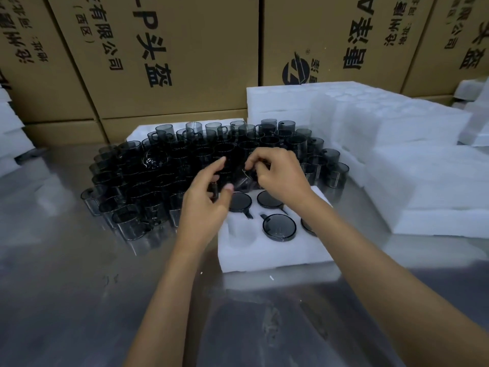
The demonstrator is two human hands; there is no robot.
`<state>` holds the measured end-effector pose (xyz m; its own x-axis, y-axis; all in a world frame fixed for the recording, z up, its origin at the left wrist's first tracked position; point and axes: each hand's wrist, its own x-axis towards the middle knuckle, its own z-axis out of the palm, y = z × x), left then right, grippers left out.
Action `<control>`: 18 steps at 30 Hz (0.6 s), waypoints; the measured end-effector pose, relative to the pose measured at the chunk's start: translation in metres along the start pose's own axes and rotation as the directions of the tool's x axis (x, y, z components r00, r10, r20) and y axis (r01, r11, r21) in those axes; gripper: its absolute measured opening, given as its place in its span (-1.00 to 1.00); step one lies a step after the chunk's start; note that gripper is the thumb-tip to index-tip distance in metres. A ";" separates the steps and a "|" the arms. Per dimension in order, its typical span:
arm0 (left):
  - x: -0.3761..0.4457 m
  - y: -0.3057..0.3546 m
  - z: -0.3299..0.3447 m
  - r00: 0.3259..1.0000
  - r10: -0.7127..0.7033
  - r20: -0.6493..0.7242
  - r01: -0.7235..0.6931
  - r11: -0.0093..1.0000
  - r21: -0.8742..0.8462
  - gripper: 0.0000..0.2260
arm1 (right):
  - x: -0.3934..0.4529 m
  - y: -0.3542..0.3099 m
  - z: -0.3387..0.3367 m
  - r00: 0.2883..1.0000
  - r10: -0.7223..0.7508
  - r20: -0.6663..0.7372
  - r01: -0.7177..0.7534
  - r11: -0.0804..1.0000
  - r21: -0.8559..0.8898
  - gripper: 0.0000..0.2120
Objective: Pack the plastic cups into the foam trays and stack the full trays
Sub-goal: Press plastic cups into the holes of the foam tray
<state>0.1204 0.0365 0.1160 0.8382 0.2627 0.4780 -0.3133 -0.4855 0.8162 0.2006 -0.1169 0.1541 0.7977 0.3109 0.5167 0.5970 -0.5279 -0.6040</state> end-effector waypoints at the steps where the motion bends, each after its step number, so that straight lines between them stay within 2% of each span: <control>1: -0.002 0.005 0.003 0.997 0.027 0.066 -0.027 1.000 0.003 -0.49 | -0.006 -0.004 -0.005 0.999 -0.047 0.001 0.047 0.999 -0.008 -0.72; 4: -0.010 0.017 0.015 0.983 0.102 0.152 -0.107 0.994 0.022 -0.37 | -0.023 -0.013 -0.017 0.989 -0.146 -0.030 0.147 0.989 0.028 -0.77; 8: -0.017 0.025 0.027 0.985 0.112 0.134 -0.120 0.991 0.059 -0.27 | -0.037 -0.021 -0.024 0.988 -0.120 -0.093 0.145 0.929 0.341 -0.82; 10: -0.018 0.026 0.029 0.989 0.119 0.092 -0.124 0.991 0.058 -0.30 | -0.040 -0.021 -0.025 0.985 -0.058 -0.160 0.130 0.861 0.491 -0.81; 13: -0.019 0.028 0.030 0.988 0.151 0.027 -0.151 0.988 -0.001 -0.39 | -0.045 -0.013 -0.028 0.967 0.132 -0.218 0.049 0.742 0.669 -0.77; 15: -0.018 0.029 0.029 0.988 0.152 -0.005 -0.152 0.988 -0.024 -0.45 | -0.052 -0.006 -0.027 0.965 0.210 -0.161 -0.035 0.705 0.708 -0.78; 18: -0.016 0.032 0.026 0.987 0.160 -0.023 -0.160 0.987 -0.022 -0.48 | -0.058 0.000 -0.022 0.979 0.171 -0.114 -0.060 0.768 0.638 -0.82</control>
<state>0.1082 -0.0045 0.1259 0.7668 0.2012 0.6095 -0.4530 -0.5031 0.7360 0.1524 -0.1530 0.1372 0.8731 0.1237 0.4717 0.4649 0.0806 -0.8817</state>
